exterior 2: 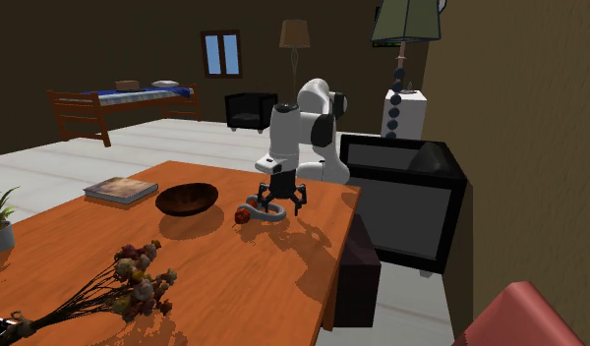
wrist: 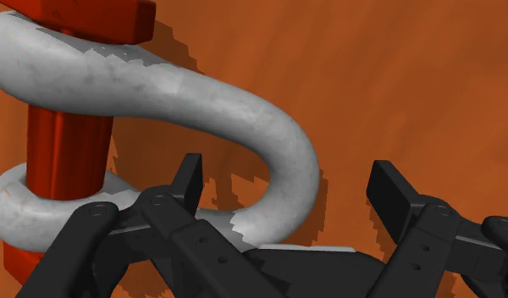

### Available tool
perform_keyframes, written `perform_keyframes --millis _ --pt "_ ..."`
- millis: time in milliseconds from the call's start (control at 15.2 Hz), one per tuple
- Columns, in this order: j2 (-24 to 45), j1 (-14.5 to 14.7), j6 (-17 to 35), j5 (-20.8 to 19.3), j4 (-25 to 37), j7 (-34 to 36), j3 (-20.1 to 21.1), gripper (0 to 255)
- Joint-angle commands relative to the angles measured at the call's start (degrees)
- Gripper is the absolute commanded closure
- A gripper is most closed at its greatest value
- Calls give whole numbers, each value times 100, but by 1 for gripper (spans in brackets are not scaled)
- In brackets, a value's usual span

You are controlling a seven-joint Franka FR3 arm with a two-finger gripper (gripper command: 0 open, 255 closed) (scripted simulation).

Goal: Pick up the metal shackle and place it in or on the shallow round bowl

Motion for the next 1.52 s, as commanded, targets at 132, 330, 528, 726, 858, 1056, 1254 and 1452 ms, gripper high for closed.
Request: perform_keyframes --millis 132,330,528,726,858,1056,1254,1452 --pt "0 0 6 0 -5 0 -1 0" --pt "-1 0 4 0 -4 1 0 255" --pt "13 0 -5 3 20 -4 -3 255" --pt "31 -5 -3 5 37 -18 -12 255" --pt "-4 -4 -71 3 68 -5 7 255" --pt "-7 1 -301 11 295 -20 16 255" --pt "0 5 -531 19 533 -35 24 255" --pt "20 10 -762 28 783 -52 31 255"
